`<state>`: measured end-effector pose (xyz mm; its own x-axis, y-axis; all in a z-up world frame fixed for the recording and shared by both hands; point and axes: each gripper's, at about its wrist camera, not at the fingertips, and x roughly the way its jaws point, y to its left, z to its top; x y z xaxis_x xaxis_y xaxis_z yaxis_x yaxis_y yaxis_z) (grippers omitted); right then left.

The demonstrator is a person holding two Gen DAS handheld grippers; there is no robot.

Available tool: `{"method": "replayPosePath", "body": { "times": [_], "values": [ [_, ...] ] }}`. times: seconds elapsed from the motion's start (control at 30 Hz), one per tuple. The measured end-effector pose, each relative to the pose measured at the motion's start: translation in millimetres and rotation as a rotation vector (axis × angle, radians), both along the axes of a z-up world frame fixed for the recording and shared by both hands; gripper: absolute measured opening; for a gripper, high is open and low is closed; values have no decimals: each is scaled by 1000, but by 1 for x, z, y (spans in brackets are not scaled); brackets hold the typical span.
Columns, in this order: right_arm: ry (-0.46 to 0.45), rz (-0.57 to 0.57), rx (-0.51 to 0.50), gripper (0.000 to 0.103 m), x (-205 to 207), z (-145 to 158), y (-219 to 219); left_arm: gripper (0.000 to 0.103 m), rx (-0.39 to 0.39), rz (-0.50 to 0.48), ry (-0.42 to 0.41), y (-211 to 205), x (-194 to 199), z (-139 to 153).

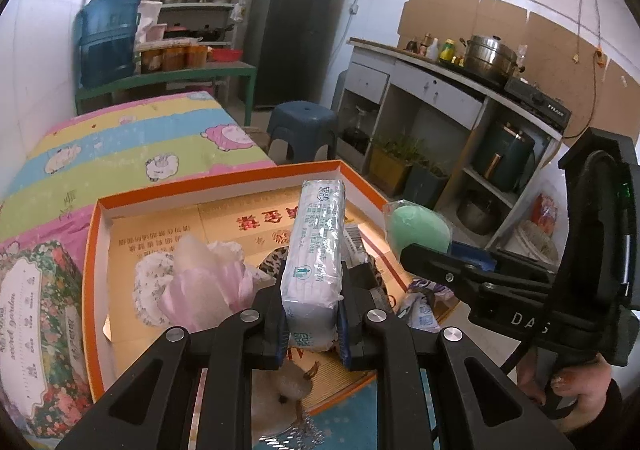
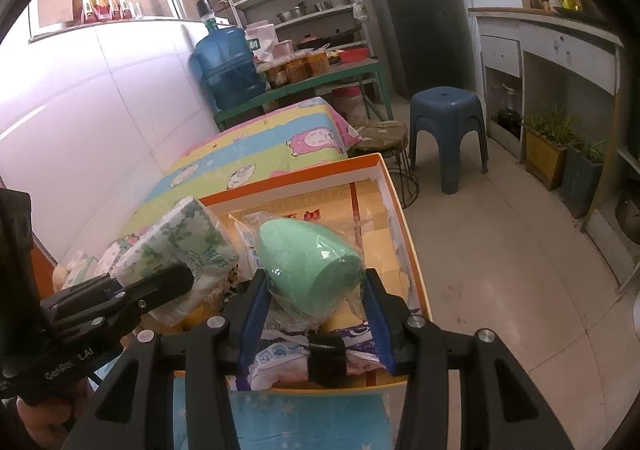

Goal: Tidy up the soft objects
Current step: 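Carry the tissue pack and green ball over the orange box lid with both tools, then lower the tissue pack and green ball into the box and open both tools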

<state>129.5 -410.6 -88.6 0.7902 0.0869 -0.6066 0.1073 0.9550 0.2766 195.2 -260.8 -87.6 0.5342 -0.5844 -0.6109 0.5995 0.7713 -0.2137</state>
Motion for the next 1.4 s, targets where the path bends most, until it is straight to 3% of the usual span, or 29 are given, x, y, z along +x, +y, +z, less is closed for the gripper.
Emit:
{"method": "replayPosePath", "body": {
  "times": [0.53,0.8,0.9,0.97,1.03,1.4],
  "values": [
    [57,-4,-19,49,16,-14,5,19,19,20,48,-1,11,-20],
    [47,-4,-13,59,15,-16,5,21,-10,22,75,4,14,-24],
    [39,-6,-8,63,14,-16,5,29,-11,23,67,5,13,-23],
    [31,-9,2,63,13,-15,4,46,-10,27,56,5,12,-22],
    [23,-13,14,63,11,-14,1,56,-16,37,42,7,11,-20],
    [-14,-25,15,63,0,1,1,60,-71,61,23,23,4,-5]
  ]
}}
